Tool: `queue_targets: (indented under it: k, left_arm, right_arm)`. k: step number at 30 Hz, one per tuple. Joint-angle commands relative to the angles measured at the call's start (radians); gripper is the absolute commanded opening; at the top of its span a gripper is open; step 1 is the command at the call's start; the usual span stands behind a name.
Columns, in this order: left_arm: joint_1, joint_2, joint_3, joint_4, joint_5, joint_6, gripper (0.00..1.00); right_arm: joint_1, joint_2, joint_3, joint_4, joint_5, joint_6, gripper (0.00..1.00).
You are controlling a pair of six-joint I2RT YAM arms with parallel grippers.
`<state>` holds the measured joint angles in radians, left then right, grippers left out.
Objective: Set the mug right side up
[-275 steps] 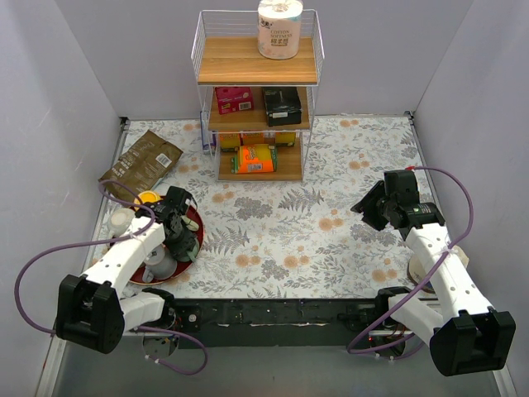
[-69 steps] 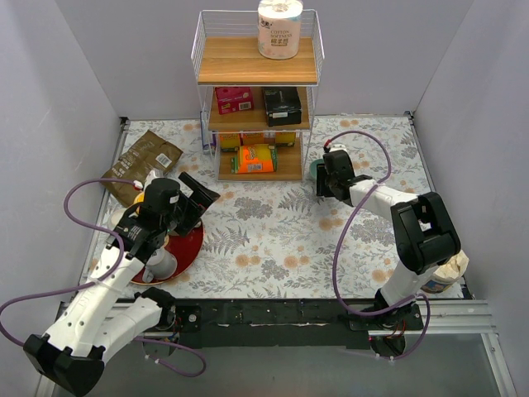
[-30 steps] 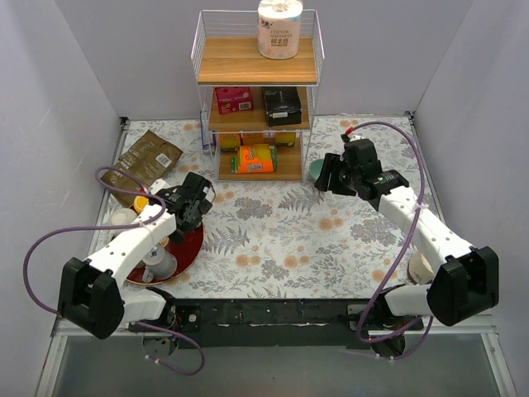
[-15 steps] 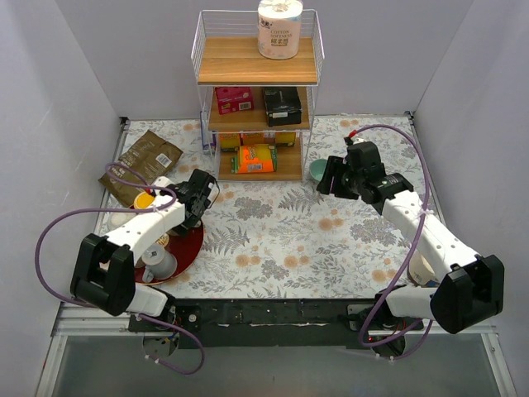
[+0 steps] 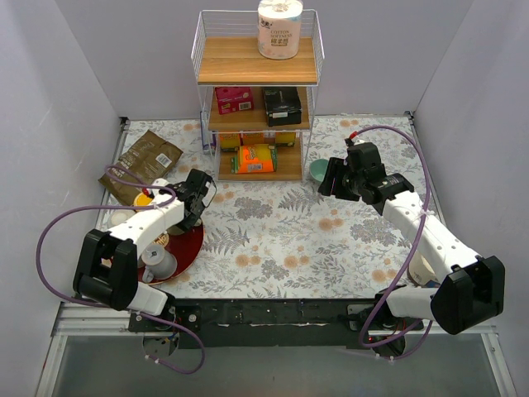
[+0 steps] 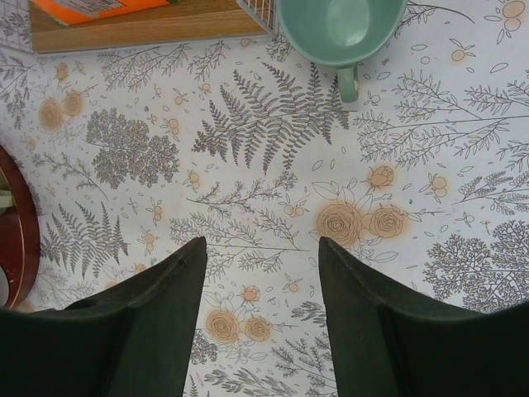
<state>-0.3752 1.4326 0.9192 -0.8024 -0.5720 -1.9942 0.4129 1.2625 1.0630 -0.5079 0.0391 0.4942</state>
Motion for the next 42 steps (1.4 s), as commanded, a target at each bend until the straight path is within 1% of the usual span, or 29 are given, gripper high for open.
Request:
queue_targets:
  k: [1, 10, 11, 12, 15, 23, 28, 30, 31, 33, 36, 37, 38, 39, 40, 41, 42]
  left_arm:
    - [0.009, -0.012, -0.034, 0.065, -0.005, -0.055, 0.42]
    - [0.009, -0.026, -0.034, 0.016, 0.024, -0.075, 0.23]
    - [0.009, -0.035, -0.039, 0.009, 0.032, -0.080, 0.19]
    - [0.009, -0.052, -0.042, 0.006, 0.037, -0.084, 0.12]
    - [0.009, -0.078, -0.056, -0.003, 0.053, -0.095, 0.01]
    - [0.009, -0.185, -0.060, -0.061, 0.090, -0.112, 0.00]
    - [0.009, -0.297, -0.036, -0.089, 0.141, -0.103, 0.00]
    - [0.007, -0.358, -0.023, -0.092, 0.181, -0.101, 0.00]
    - [0.009, -0.376, -0.008, -0.090, 0.195, -0.097, 0.00]
    - [0.007, -0.428, 0.007, -0.074, 0.247, -0.088, 0.00]
    - [0.006, -0.478, 0.030, 0.024, 0.329, -0.038, 0.00]
    - [0.007, -0.485, 0.039, 0.051, 0.348, -0.006, 0.00]
    - [0.006, -0.491, 0.053, 0.081, 0.371, 0.014, 0.00]
    - [0.007, -0.492, 0.066, 0.124, 0.414, 0.027, 0.00]
    - [0.006, -0.497, 0.075, 0.153, 0.438, 0.041, 0.00]
    - [0.005, -0.497, 0.084, 0.188, 0.472, 0.081, 0.00]
    - [0.005, -0.497, 0.092, 0.240, 0.515, 0.087, 0.00]
  right_arm:
    - [0.001, -0.020, -0.009, -0.001, 0.015, 0.007, 0.63]
    - [0.000, -0.011, -0.011, -0.003, 0.016, 0.018, 0.63]
    - [0.000, -0.011, -0.011, -0.003, 0.016, 0.020, 0.62]
    - [0.000, -0.011, -0.012, -0.001, 0.015, 0.021, 0.62]
    - [0.000, -0.008, -0.012, 0.002, 0.010, 0.026, 0.62]
    - [0.000, -0.002, 0.003, 0.006, -0.031, 0.035, 0.62]
    - [0.000, -0.012, -0.004, 0.022, -0.129, 0.055, 0.64]
    - [0.000, -0.023, -0.015, 0.055, -0.195, 0.073, 0.64]
    - [0.000, -0.031, -0.035, 0.078, -0.227, 0.075, 0.66]
    - [0.001, -0.069, -0.078, 0.196, -0.338, 0.102, 0.67]
    - [0.001, -0.129, -0.161, 0.379, -0.456, 0.185, 0.72]
    - [0.001, -0.140, -0.176, 0.423, -0.481, 0.226, 0.78]
    - [0.001, -0.155, -0.195, 0.496, -0.531, 0.247, 0.81]
    - [0.001, -0.158, -0.196, 0.532, -0.553, 0.265, 0.88]
    - [0.003, -0.157, -0.195, 0.554, -0.585, 0.297, 0.91]
    - [0.003, -0.150, -0.180, 0.580, -0.600, 0.309, 0.92]
    - [0.004, -0.146, -0.170, 0.588, -0.616, 0.323, 0.92]
